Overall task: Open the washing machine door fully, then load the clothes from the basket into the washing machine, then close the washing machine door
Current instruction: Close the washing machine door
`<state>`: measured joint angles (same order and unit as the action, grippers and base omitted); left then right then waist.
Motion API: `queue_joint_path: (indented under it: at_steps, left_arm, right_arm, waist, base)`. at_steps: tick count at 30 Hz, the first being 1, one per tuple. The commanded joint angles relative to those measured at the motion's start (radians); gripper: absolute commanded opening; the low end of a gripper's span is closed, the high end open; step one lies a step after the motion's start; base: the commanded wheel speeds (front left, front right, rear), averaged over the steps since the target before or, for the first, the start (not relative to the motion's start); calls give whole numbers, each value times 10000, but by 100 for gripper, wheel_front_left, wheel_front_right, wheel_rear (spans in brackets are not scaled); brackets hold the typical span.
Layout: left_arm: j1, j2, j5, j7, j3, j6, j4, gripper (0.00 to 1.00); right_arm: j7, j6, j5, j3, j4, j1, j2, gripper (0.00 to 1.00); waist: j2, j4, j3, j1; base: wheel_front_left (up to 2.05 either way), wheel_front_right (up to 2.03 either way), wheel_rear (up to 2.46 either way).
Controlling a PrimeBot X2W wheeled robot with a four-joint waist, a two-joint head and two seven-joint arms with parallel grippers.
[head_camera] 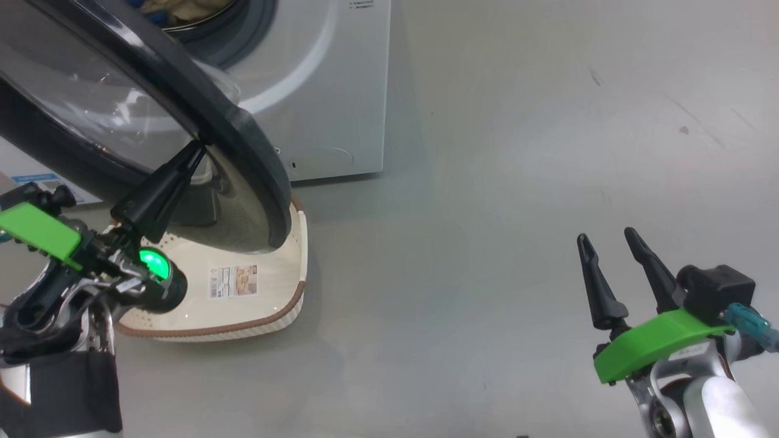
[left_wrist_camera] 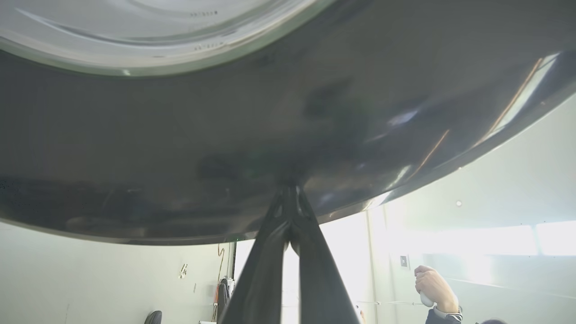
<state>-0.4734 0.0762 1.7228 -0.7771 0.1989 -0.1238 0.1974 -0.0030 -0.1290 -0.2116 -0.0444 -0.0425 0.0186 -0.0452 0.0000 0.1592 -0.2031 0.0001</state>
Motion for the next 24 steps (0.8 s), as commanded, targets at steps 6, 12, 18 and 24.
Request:
queue_joint_path:
  at_steps: [6,12,18,24]
  left_arm:
    - [-986,65,-175,163,518,-69,154,0]
    - [-1591,-33,-384,420,631,-69,728,0]
    - [-2144,-49,-603,643,744,-69,1218,0]
    - [-2708,-46,-788,876,936,-69,1640,0]
  right_arm:
    - [-221,-17,-120,-366,-193,486,-51,100]
    - [-305,-17,-188,-518,-83,607,-51,100]
    - [-409,-17,-283,-714,51,756,-51,100]
    - [-540,-17,-405,-947,229,912,-51,100]
  waist:
    - [0,556,-172,-1]
    - [0,885,-245,-1]
    - [0,1211,-311,-1]
    - [0,1580,-347,-1]
  base:
    - [0,0,0]
    - [0,0,0]
    - [0,0,0]
    - [0,0,0]
